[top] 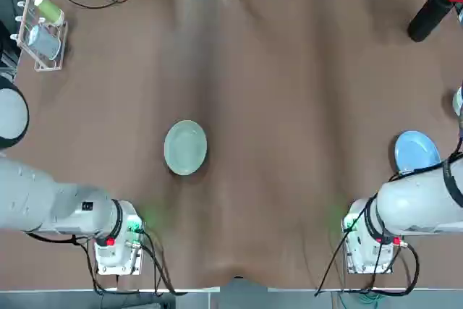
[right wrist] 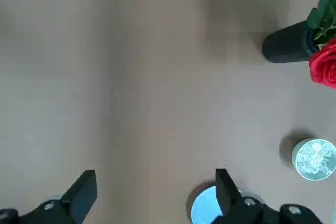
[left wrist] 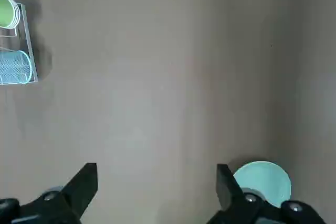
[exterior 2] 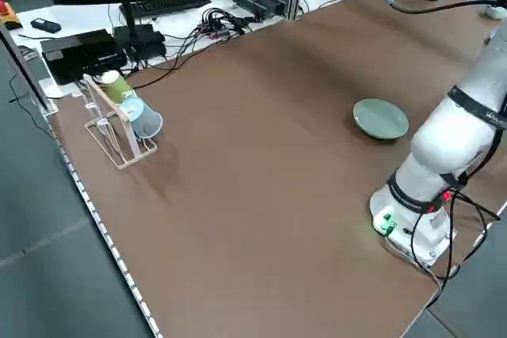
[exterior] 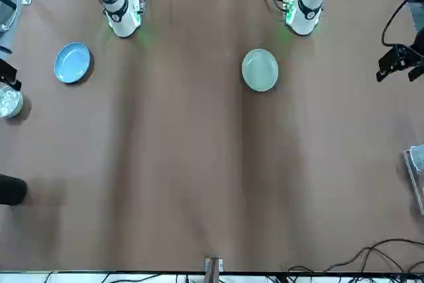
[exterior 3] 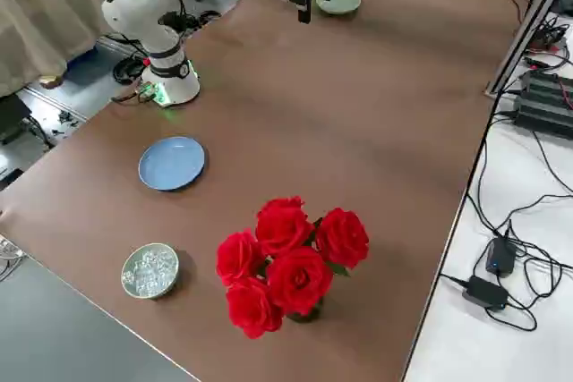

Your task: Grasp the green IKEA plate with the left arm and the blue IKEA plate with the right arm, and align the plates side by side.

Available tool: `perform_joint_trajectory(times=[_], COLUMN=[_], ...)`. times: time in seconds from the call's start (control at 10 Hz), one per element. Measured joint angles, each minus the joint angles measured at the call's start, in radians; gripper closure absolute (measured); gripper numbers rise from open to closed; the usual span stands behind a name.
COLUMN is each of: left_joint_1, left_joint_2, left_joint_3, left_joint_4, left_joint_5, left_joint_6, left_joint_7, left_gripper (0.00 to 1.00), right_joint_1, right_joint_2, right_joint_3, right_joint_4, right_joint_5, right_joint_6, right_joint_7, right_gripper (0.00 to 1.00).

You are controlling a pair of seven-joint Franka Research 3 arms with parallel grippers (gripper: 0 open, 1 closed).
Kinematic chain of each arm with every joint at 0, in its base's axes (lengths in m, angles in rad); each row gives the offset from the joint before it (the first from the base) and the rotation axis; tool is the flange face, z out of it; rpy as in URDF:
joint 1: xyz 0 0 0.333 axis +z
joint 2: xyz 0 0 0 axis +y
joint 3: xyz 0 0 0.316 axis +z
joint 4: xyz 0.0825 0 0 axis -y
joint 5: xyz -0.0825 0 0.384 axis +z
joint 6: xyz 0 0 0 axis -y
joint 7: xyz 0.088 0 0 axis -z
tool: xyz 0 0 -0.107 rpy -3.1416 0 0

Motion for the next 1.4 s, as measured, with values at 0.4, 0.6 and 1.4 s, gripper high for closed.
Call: perform_joint_trajectory(times=[0.4, 0.6, 1.4], left_joint_1=[0.000, 0.000, -0.002], left_joint_2=[0.000, 0.000, -0.008], left_joint_3=[0.001, 0.001, -0.118], left_joint_4=[0.001, 0.001, -0.106], left_joint_5=[0.000, 0.000, -0.058], left_joint_6=[0.000, -0.001, -0.015], left_joint_7=[-0.001, -0.002, -0.013], left_gripper=[0.00, 0.00, 0.00], right_joint_1=[0.002, 0.001, -0.184], right_joint_2=[0.000, 0.002, -0.040], right_joint_3=[0.002, 0.002, -0.011], right_joint_4=[0.000, -0.002, -0.329], right_joint_5=[0.000, 0.000, 0.212], right_joint_6=[0.001, 0.001, 0.113], right_joint_7=[0.000, 0.000, -0.014], right_gripper=[0.00, 0.00, 0.00])
